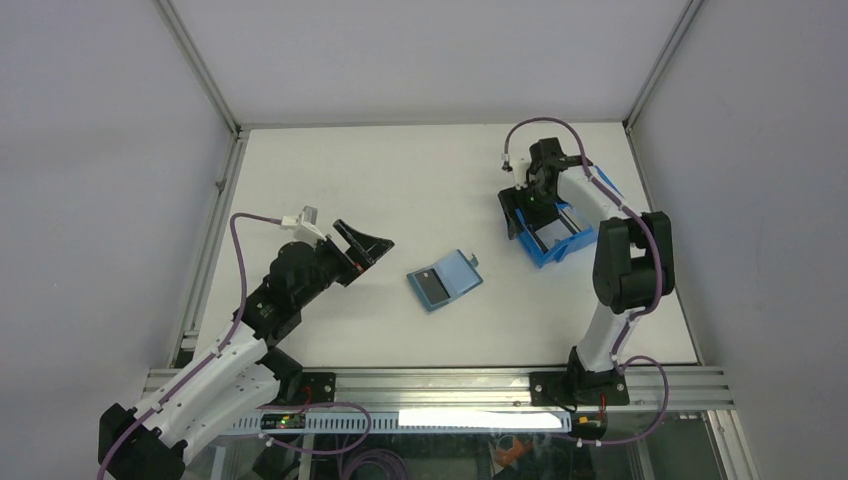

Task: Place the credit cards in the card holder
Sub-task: Pick up the credit card from the storage box.

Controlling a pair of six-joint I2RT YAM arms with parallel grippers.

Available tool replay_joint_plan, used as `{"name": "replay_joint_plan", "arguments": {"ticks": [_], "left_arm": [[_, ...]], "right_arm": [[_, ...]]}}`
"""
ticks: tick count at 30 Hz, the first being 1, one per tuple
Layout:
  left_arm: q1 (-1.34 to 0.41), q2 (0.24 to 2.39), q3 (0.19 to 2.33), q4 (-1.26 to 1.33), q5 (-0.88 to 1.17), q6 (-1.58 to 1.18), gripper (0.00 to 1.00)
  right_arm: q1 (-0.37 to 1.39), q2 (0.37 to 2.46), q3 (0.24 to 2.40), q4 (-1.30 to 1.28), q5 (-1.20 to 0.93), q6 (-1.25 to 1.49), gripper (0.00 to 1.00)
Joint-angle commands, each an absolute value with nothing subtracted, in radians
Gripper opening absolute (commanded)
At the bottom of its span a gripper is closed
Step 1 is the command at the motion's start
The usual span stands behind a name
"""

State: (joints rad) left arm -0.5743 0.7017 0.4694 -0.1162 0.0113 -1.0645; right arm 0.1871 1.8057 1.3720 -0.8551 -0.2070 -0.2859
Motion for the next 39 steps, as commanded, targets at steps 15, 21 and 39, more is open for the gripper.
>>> {"name": "replay_joint_plan", "arguments": {"ticks": [15,21,39], "left_arm": [[-0.569,0.691,0.442,-0.041,0.035,-1.095,0.97],[-0.569,0.685,0.436,-0.040,0.033,-1.100,0.97],[-0.569,0.677,0.429,-0.040,0.031,-1.106,0.98]], "right_arm": [[0.253,1.800,1.314,-0.802,-0.142,-0.258,0.59],[0.267,1.811,1.324,-0.802,-0.069,-0.252,0.59],[0.288,1.813,1.369,-0.845,-0.087,-0.232,0.52]]}}
